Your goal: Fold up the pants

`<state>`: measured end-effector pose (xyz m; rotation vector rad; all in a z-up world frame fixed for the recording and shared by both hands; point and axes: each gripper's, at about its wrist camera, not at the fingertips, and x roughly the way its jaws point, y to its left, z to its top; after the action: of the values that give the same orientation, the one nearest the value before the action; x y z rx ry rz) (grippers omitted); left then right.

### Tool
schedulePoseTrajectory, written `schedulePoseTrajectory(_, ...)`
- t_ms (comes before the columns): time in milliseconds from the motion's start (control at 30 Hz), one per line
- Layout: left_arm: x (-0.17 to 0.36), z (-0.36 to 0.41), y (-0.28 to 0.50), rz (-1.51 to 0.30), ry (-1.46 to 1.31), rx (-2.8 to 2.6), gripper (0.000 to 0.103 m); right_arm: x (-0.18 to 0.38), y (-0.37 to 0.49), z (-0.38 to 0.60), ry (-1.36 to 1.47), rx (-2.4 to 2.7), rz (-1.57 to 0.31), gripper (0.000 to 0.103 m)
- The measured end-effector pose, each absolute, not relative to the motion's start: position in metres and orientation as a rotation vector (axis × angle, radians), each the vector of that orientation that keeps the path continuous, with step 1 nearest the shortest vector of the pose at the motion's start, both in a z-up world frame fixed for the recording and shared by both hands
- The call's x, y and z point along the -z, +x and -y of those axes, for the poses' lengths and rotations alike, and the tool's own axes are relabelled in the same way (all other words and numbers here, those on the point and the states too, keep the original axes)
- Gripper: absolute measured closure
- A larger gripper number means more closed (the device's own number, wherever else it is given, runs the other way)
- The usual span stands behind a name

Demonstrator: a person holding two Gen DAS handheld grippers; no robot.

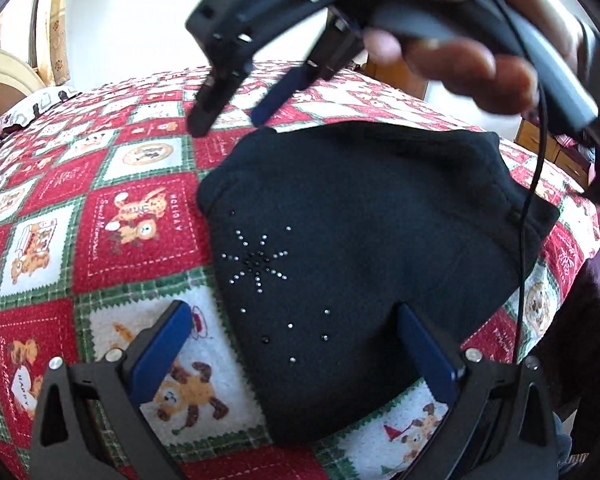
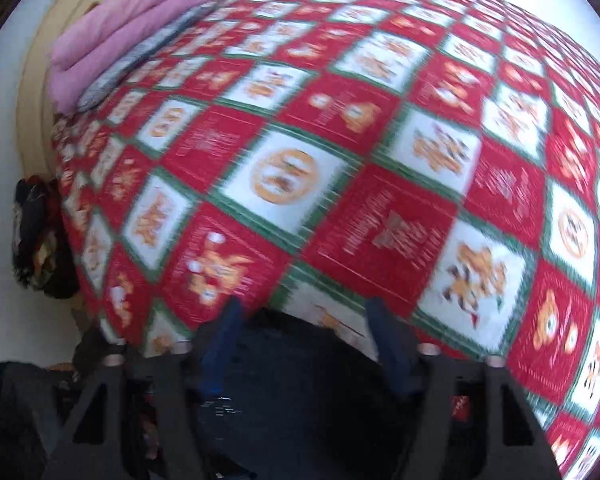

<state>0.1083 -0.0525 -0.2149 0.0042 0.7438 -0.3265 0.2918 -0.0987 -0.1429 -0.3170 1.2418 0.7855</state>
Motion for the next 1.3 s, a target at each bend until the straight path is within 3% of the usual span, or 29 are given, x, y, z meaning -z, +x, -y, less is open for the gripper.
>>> schedulePoseTrajectory(200,0.215,0.053,0.105,-0.739,0.007,0.330,0.000,0.161,0.269,0.059,-0.552,-0.880,-1.352,0.063)
schedulePoseTrajectory(267,0.216,0.053,0.104,-0.734,0.010,0.331,0.000,0.169,0.265,0.053,-0.636,-0.838,-1.359,0.082)
schedulePoseTrajectory(333,0.217,0.054,0.102,-0.729,0.013,0.330,0.000,0.166,0.267,0.053,-0.623,-0.829,-1.350,0.092)
schedulePoseTrajectory(600,0.221,0.059,0.101,-0.726,0.022,0.324,0.000,0.163,0.281,0.066,-0.530,-0.768,-1.310,0.095)
schedulePoseTrajectory(700,0.220,0.060,0.099,-0.724,0.017,0.328,0.000,0.167,0.290,0.072,-0.447,-0.754,-1.305,0.092)
schedulePoseTrajectory(767,0.219,0.059,0.098,-0.722,0.014,0.336,0.000,0.158,0.289,0.083,-0.392,-0.725,-1.263,0.066)
schedulePoseTrajectory(800,0.218,0.056,0.099,-0.724,0.014,0.339,0.000,0.151,0.288,0.092,-0.383,-0.695,-1.221,0.063)
schedulePoseTrajectory(1033,0.206,0.037,0.101,-0.700,-0.096,0.359,0.000,0.096,0.257,0.209,-0.156,-0.561,-1.028,0.063)
schedulePoseTrajectory(1100,0.201,0.026,0.105,-0.683,-0.139,0.349,0.000,0.087,0.236,0.250,-0.065,-0.502,-0.979,0.057)
schedulePoseTrajectory(1167,0.202,0.020,0.114,-0.710,-0.178,0.343,0.000,0.083,0.213,0.296,0.022,-0.436,-0.930,0.044)
schedulePoseTrajectory(1300,0.200,0.020,0.123,-0.726,-0.199,0.329,0.000,0.100,0.185,0.369,0.171,-0.280,-0.892,0.043)
